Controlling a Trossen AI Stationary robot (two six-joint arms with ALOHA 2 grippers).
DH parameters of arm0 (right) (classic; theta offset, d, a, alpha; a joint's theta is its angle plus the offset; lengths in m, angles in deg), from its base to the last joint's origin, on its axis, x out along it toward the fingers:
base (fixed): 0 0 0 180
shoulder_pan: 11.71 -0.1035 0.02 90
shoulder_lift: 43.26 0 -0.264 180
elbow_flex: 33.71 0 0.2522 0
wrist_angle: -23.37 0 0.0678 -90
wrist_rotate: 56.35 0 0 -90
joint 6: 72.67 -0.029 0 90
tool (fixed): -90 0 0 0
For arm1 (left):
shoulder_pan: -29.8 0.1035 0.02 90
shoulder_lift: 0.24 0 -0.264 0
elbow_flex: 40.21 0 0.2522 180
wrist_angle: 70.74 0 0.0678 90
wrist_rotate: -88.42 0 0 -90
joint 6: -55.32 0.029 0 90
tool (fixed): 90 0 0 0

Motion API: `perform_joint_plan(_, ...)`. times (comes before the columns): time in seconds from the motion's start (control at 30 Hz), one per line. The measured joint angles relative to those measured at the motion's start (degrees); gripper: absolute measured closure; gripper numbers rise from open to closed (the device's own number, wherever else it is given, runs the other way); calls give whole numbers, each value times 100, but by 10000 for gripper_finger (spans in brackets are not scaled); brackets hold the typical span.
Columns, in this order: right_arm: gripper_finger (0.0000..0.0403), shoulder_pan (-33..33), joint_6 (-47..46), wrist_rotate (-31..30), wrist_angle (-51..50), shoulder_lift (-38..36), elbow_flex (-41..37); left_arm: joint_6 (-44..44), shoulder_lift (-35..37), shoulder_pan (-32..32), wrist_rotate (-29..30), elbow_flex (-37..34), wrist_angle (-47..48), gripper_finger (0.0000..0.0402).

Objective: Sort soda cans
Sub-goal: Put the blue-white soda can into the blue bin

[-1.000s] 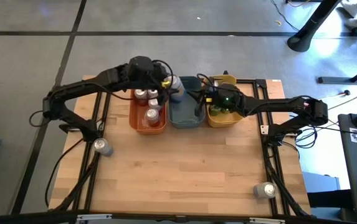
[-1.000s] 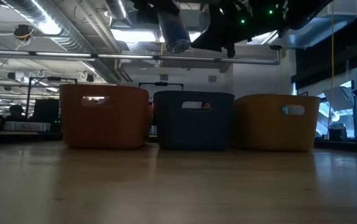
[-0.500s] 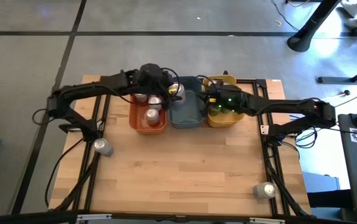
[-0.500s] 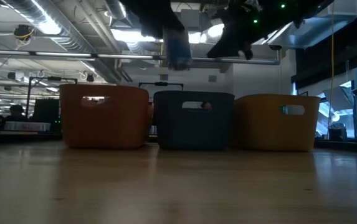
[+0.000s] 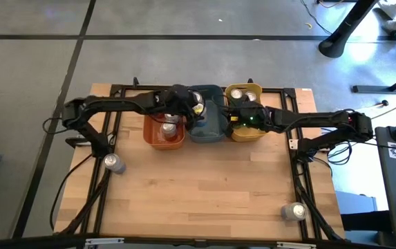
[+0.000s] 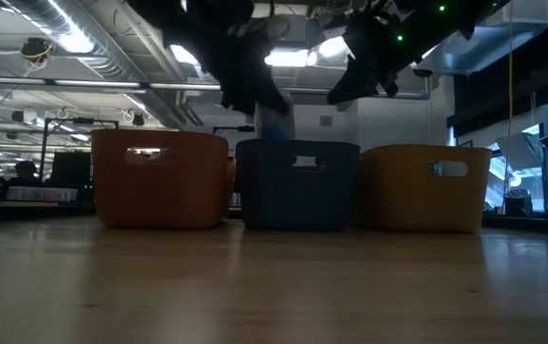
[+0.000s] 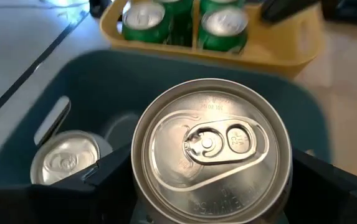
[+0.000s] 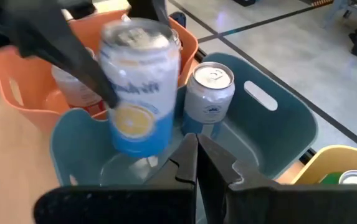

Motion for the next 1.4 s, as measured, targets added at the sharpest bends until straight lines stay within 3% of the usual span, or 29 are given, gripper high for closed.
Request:
perform_joint_plan(0.4,395,-20,3,-11,18,2,0,231,-819,16,145,-42,17,107)
perform_joint_plan(0.6,395,-20,7,-13,13,2,0,318,-938,56,293,-41,28,106)
perform_joint_plan(0.83,395,-20,11,-9,20,2,0,310,-1080,130,295,-47,-3,75)
perform_joint_plan(1.4,395,-20,11,0,-147,2,0,298,-1037,117,289,-23,70,69)
